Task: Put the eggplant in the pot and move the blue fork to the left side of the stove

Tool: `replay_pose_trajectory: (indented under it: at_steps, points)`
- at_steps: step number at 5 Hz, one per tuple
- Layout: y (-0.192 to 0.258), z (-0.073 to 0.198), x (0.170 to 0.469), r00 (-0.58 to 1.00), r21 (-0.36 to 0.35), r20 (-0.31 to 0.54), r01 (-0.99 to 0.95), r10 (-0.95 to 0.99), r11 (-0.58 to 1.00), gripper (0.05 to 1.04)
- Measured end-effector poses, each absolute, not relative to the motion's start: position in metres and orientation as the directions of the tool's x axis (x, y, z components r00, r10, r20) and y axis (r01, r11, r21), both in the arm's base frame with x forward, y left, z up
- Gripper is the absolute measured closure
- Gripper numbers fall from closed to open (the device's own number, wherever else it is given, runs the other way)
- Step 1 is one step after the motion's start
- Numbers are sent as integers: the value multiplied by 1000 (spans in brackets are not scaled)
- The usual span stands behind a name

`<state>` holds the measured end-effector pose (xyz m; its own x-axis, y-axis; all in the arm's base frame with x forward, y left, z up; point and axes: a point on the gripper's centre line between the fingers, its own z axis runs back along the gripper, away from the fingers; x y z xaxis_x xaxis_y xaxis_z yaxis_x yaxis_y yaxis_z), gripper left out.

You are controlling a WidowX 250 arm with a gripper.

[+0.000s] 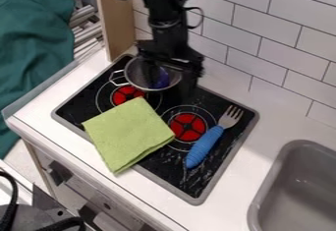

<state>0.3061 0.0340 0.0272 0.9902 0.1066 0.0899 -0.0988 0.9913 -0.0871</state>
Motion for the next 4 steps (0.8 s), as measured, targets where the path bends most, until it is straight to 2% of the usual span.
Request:
replay_pose_trajectory:
  at_steps: [2, 4]
  points:
    - [-26, 15, 279, 996, -72, 43, -69, 72, 995, 79]
    - [-31, -21, 276, 997, -71, -27, -79, 77, 994, 79]
